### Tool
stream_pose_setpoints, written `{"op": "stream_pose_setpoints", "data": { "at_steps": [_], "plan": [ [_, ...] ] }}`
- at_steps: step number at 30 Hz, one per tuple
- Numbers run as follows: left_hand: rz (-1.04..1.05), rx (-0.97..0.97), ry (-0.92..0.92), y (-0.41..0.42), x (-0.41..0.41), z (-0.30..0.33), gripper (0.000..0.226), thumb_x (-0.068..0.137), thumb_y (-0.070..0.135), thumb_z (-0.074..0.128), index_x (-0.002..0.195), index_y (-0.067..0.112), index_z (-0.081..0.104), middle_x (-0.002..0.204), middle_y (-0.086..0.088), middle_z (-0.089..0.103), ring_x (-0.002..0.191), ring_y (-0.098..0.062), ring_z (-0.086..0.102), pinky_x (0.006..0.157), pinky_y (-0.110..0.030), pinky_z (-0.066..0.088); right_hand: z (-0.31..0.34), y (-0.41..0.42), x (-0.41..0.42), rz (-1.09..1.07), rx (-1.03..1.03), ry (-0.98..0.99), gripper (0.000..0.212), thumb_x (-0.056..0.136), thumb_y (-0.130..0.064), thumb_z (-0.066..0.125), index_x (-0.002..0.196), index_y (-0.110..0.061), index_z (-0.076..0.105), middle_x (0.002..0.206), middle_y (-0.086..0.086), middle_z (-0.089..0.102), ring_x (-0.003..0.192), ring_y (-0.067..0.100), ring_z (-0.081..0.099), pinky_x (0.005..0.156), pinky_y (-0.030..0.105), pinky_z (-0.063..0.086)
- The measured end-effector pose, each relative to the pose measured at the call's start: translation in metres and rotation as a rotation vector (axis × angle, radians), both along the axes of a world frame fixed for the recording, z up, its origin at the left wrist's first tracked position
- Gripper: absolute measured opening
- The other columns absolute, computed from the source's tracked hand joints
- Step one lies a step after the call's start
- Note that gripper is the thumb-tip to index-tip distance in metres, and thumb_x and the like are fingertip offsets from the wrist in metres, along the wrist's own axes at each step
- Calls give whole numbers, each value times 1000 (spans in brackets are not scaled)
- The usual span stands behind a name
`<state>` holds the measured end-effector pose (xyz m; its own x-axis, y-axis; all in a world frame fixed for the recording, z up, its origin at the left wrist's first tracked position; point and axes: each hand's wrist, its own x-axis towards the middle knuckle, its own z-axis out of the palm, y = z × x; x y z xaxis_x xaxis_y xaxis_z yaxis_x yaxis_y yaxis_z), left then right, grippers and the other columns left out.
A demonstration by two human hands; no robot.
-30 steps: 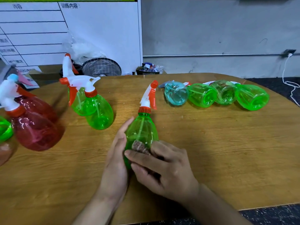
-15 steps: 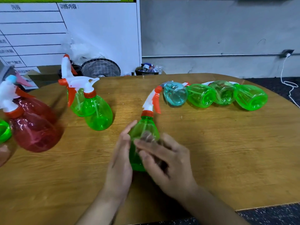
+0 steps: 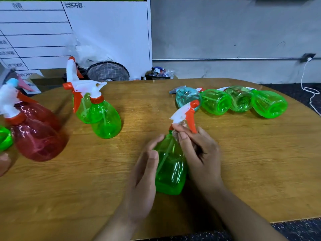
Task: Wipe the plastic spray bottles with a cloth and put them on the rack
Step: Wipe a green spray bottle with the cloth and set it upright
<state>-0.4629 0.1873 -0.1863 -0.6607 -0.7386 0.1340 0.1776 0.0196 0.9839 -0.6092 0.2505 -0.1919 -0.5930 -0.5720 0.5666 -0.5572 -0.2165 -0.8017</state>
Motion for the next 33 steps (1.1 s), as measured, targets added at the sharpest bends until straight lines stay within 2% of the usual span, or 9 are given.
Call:
{"op": "stream_pose_setpoints", "data": {
  "at_steps": [4, 7, 13, 16, 20, 23, 26, 28, 33],
  "plan": [
    [-31, 59, 4, -1, 3, 3, 51, 92, 49, 69, 141, 38, 61, 137, 17, 68, 127, -5, 65, 93, -25, 59, 4, -1, -2, 70, -34, -122, 28, 104, -27, 60, 125, -20, 77, 80, 7, 56, 63, 20, 48, 54, 42, 40],
    [-36, 162, 58, -2, 2, 5, 52, 88, 49, 74, 139, 45, 63, 141, 8, 68, 131, -16, 66, 101, -44, 57, 6, -2, -2, 109, -109, -287, 29, 101, -33, 61, 119, -19, 79, 78, 4, 53, 67, 26, 47, 59, 50, 41],
    [-55, 171, 68, -7, 4, 0, 42, 98, 45, 56, 139, 47, 66, 153, 11, 59, 142, -17, 56, 116, -56, 46, 9, 0, 2, 79, -84, -242, 30, 101, -32, 60, 124, -22, 77, 88, -1, 64, 77, 28, 57, 66, 55, 49],
    [-55, 89, 31, -8, 3, -6, 41, 103, 48, 47, 141, 50, 63, 156, 15, 55, 149, -15, 48, 122, -57, 38, 10, 0, 3, 57, -56, -204, 28, 103, -29, 60, 124, -22, 77, 89, 1, 66, 77, 31, 58, 69, 48, 50],
    [0, 33, 12, -5, 0, -6, 40, 103, 57, 44, 140, 55, 60, 157, 19, 53, 152, -8, 42, 126, -53, 32, 12, 0, 10, 26, 36, -93, 24, 105, -28, 62, 123, -22, 77, 95, 18, 71, 80, 25, 63, 74, 17, 48],
    [52, 72, 31, -8, 1, -5, 42, 103, 47, 44, 141, 46, 63, 153, 15, 59, 148, -10, 48, 125, -53, 34, 10, -1, 17, 50, 73, 5, 29, 104, -33, 57, 126, -24, 75, 83, 0, 61, 67, 8, 52, 58, 16, 38],
    [105, 149, 82, -15, 4, 5, 38, 111, 39, 43, 144, 33, 60, 140, 4, 70, 132, -15, 65, 109, -41, 52, 5, 3, 35, 128, 71, 262, 26, 102, -25, 64, 125, -22, 76, 89, -10, 57, 73, -2, 50, 64, 12, 39],
    [136, 188, 124, -20, 7, 12, 37, 115, 26, 36, 141, 28, 61, 130, -3, 76, 118, -18, 73, 94, -29, 60, 1, 6, 46, 176, 32, 459, 22, 99, -21, 71, 119, -21, 80, 85, -3, 58, 72, 7, 54, 69, 18, 45],
    [96, 188, 144, -22, 7, 14, 40, 109, 30, 38, 142, 27, 62, 133, -7, 74, 124, -26, 70, 102, -33, 58, 1, 7, 39, 116, -2, 575, 22, 101, -27, 68, 119, -23, 80, 82, -4, 50, 73, 7, 49, 73, 15, 38]
  ]
}}
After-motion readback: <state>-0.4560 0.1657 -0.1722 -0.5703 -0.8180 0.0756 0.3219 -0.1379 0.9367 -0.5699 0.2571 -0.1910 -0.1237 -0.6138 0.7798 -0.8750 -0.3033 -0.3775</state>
